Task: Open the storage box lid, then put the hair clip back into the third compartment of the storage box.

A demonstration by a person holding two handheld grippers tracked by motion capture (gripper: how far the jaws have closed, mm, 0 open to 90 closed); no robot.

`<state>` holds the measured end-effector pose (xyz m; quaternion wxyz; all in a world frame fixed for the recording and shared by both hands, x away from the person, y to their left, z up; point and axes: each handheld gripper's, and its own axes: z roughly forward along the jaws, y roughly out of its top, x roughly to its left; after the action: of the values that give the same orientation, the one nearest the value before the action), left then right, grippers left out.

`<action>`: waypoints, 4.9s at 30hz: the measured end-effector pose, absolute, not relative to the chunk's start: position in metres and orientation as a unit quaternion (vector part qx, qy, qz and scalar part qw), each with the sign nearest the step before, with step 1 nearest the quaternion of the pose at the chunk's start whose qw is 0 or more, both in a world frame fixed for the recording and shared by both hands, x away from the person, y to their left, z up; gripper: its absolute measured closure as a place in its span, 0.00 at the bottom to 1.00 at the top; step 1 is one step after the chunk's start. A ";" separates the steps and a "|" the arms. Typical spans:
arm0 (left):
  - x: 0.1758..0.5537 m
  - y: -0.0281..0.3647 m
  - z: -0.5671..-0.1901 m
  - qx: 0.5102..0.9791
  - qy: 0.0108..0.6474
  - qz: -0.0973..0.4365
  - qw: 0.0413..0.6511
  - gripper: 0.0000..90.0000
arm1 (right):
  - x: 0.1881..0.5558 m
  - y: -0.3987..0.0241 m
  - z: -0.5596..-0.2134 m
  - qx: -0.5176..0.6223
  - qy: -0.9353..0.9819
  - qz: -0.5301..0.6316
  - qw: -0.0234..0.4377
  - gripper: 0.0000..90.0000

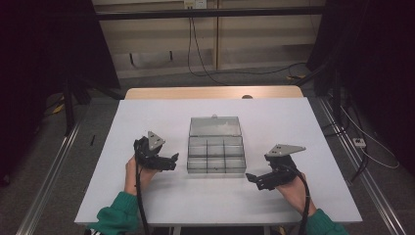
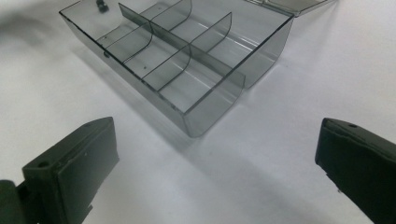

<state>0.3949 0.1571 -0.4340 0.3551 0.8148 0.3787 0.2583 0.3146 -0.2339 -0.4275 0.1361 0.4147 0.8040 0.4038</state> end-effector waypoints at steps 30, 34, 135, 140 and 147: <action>0.401 0.162 -0.446 0.845 0.354 0.163 0.366 0.60 | 0.301 -0.239 -0.435 0.407 0.816 0.387 0.134 0.00; 0.402 0.160 -0.448 0.852 0.338 0.144 0.373 0.72 | 0.302 -0.237 -0.436 0.403 0.819 0.386 0.132 0.00; 0.383 0.129 -0.417 0.828 0.294 0.174 0.444 0.86 | 0.301 -0.236 -0.439 0.390 0.825 0.381 0.146 0.00; 0.382 0.125 -0.415 0.828 0.293 0.173 0.446 0.86 | 0.301 -0.235 -0.439 0.389 0.825 0.382 0.148 0.00; 0.381 0.119 -0.413 0.829 0.285 0.174 0.449 0.86 | 0.301 -0.233 -0.440 0.389 0.828 0.378 0.145 0.00</action>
<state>0.3806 0.1189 -0.4128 0.4489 0.8289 0.2846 0.1741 0.3015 -0.2334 -0.4398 0.1446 0.3885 0.8276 0.3784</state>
